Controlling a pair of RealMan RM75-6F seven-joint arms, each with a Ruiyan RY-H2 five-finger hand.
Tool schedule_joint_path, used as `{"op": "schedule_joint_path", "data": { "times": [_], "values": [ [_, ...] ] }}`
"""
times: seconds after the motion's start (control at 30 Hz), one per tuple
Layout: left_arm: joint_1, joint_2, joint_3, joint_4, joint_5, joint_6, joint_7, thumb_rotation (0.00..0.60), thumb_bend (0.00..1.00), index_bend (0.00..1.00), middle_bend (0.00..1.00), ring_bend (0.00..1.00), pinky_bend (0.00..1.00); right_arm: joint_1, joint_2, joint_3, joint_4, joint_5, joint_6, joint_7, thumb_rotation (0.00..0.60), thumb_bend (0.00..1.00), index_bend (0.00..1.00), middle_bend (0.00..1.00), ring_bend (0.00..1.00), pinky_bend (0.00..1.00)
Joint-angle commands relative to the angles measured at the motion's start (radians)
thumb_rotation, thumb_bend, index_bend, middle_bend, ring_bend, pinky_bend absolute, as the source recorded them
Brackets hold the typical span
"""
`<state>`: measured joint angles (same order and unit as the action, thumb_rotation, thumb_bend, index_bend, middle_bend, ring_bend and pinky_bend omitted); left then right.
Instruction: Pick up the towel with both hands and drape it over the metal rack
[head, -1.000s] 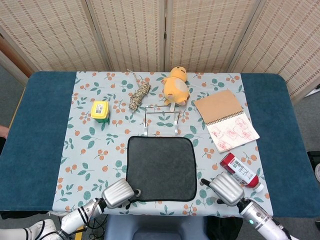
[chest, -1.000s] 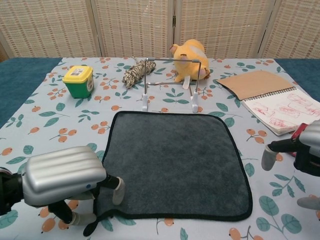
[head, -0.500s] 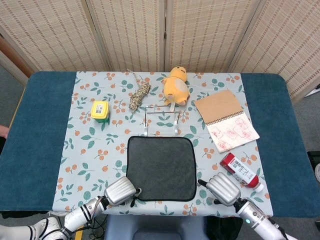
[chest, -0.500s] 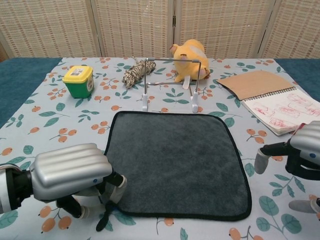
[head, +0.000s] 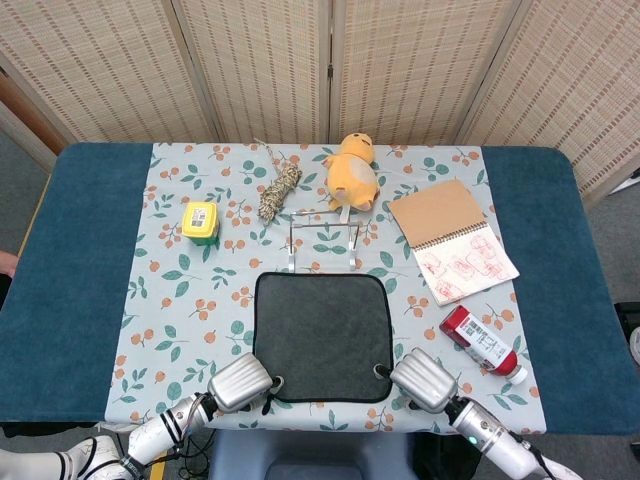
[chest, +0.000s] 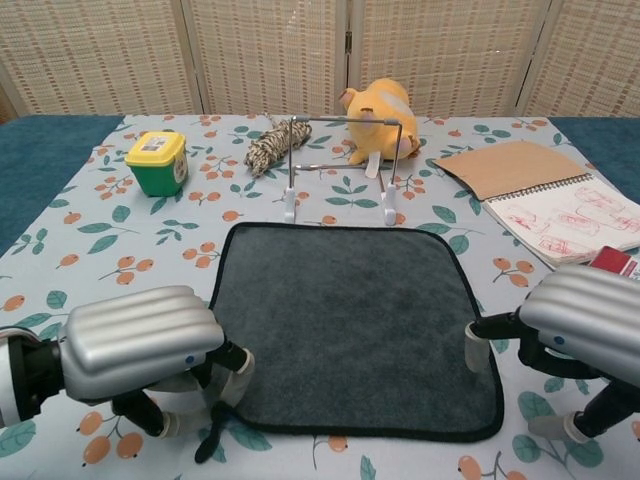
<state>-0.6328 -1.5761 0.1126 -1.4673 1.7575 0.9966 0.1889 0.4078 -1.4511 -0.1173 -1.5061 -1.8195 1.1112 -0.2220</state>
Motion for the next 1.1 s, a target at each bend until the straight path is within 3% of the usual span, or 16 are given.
{"op": "schedule_joint_path", "data": {
  "times": [0.03,0.87,1.1],
  "values": [
    [-0.001,0.001,0.002,-0.001,-0.001,0.002,-0.001,0.600,0.37,0.53,1.00,0.92,1.00,0.007,-0.017,0.001,0.014,0.000,-0.002,-0.005,0.600,0.15,0.40,0.95,0.91,1.00],
    [0.001,0.006,0.019,0.006,-0.012,0.023,-0.020,0.600,0.37,0.53,1.00,0.92,1.00,0.053,-0.096,0.009,0.067,0.036,-0.040,-0.023,0.600,0.16,0.41,0.95,0.91,1.00],
    [0.002,0.009,0.022,0.006,-0.012,0.030,-0.021,0.600,0.37,0.53,1.00,0.92,1.00,0.064,-0.114,0.011,0.080,0.041,-0.038,-0.015,0.600,0.23,0.43,0.95,0.91,1.00]
  ]
}}
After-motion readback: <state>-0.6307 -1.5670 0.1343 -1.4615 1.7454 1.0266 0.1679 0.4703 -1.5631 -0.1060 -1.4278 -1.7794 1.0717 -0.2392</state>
